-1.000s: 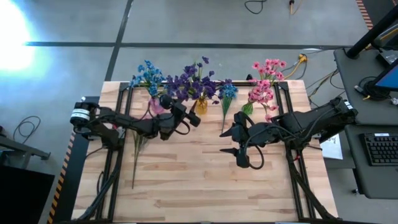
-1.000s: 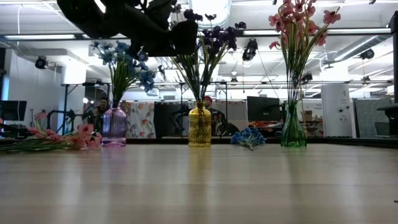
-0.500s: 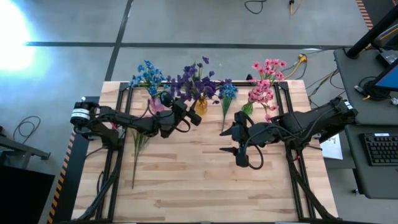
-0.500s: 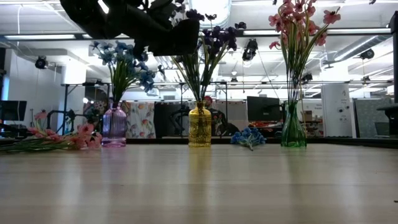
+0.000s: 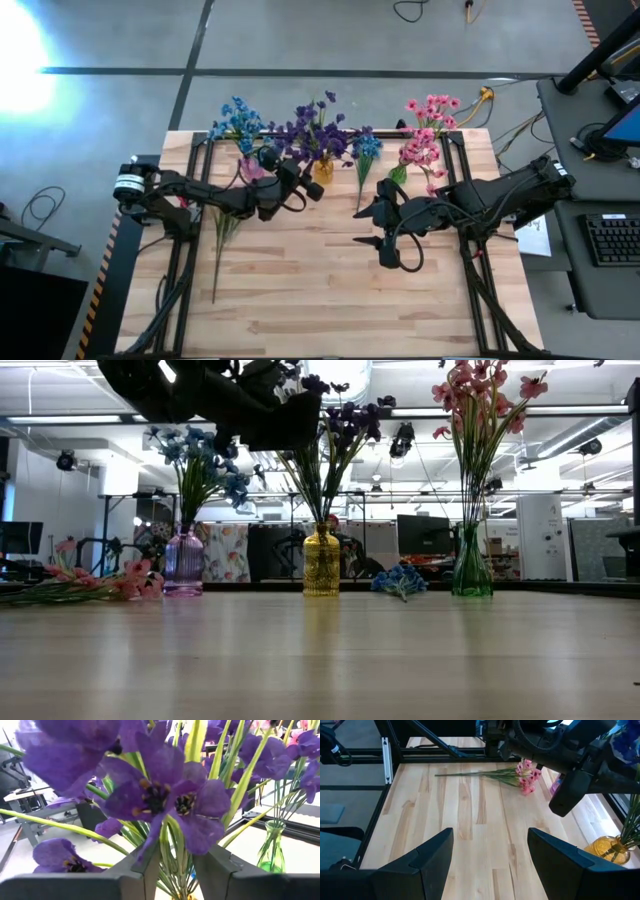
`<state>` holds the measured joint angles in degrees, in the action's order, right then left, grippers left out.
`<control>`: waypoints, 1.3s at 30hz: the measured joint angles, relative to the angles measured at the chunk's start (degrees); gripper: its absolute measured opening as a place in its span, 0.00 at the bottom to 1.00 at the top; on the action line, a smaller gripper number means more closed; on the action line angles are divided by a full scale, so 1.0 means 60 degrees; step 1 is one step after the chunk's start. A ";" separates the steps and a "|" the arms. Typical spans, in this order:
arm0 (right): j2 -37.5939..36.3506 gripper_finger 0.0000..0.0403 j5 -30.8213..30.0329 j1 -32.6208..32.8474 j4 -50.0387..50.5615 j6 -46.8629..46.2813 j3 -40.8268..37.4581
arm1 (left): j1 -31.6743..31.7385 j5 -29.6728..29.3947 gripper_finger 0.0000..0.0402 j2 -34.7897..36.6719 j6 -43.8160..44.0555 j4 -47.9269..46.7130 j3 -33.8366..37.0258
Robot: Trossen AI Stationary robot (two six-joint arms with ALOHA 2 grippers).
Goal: Sort flowers into vase by color
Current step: Put the violet flowers into the yellow vase
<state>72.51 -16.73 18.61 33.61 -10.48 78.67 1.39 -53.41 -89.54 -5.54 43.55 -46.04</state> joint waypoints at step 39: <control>0.0000 0.61 0.0000 0.0000 0.0000 -0.0008 0.0000 | 0.0037 -0.0004 0.19 -0.0036 0.0120 -0.0434 0.0018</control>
<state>72.51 -16.73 18.61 33.61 -10.53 78.67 1.61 -53.43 -89.76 -4.82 40.95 -45.93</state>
